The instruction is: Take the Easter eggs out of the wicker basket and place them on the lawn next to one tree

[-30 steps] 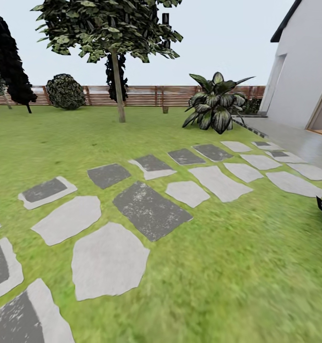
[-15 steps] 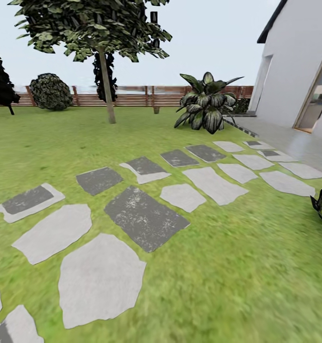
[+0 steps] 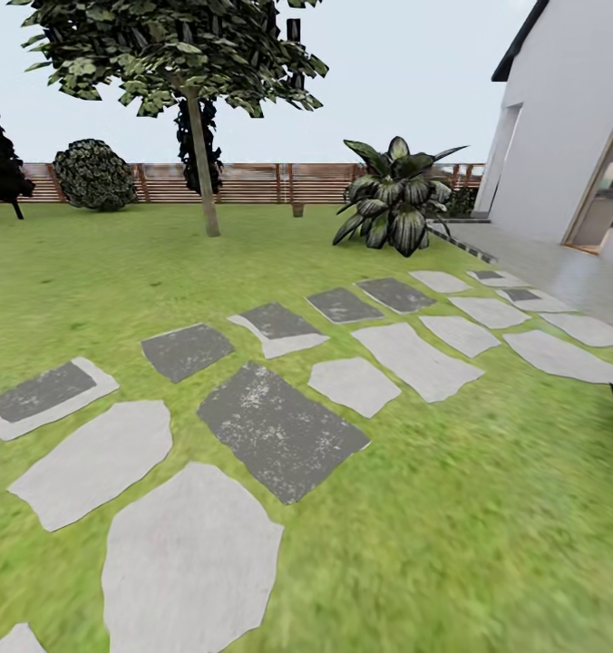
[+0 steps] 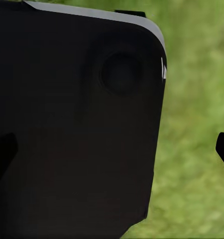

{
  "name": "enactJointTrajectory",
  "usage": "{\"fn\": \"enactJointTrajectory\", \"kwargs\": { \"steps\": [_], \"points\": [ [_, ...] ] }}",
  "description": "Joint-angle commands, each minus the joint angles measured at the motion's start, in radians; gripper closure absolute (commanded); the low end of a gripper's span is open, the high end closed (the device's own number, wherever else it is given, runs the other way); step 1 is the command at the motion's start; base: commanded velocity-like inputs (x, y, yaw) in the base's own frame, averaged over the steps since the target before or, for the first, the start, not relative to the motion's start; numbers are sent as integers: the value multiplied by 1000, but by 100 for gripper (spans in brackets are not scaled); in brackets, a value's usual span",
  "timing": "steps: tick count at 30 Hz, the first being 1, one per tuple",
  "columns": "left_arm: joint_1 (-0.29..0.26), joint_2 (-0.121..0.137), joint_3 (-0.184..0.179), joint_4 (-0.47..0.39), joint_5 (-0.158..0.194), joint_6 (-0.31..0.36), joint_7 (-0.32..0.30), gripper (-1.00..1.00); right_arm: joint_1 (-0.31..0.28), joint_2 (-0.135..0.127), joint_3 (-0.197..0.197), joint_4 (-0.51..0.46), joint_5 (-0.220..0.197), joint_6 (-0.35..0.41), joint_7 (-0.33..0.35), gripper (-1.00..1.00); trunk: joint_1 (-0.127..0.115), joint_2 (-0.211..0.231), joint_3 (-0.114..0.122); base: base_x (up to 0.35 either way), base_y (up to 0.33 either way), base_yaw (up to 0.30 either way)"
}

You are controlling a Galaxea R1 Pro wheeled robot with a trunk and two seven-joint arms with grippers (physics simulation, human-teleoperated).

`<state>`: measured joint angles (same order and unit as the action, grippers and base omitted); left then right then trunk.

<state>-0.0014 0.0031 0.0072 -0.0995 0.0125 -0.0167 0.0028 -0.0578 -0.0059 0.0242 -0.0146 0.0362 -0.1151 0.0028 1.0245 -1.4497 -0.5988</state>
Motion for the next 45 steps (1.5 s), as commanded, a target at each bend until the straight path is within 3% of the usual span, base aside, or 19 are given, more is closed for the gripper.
{"fn": "enactJointTrajectory", "kwargs": {
  "steps": [1,16,45],
  "points": [
    [0,0,0,0,1,-2,0,-100,-1,0,2,1,4,-3,0,-100,1,0,-1,303,100,0],
    [0,0,0,0,1,-2,0,-100,-1,0,2,1,4,-3,0,-100,1,0,-1,303,100,77],
    [0,0,0,0,1,-2,0,-100,-1,-3,2,1,4,-3,2,-100,1,0,6,303,100,-22]
  ]
}}
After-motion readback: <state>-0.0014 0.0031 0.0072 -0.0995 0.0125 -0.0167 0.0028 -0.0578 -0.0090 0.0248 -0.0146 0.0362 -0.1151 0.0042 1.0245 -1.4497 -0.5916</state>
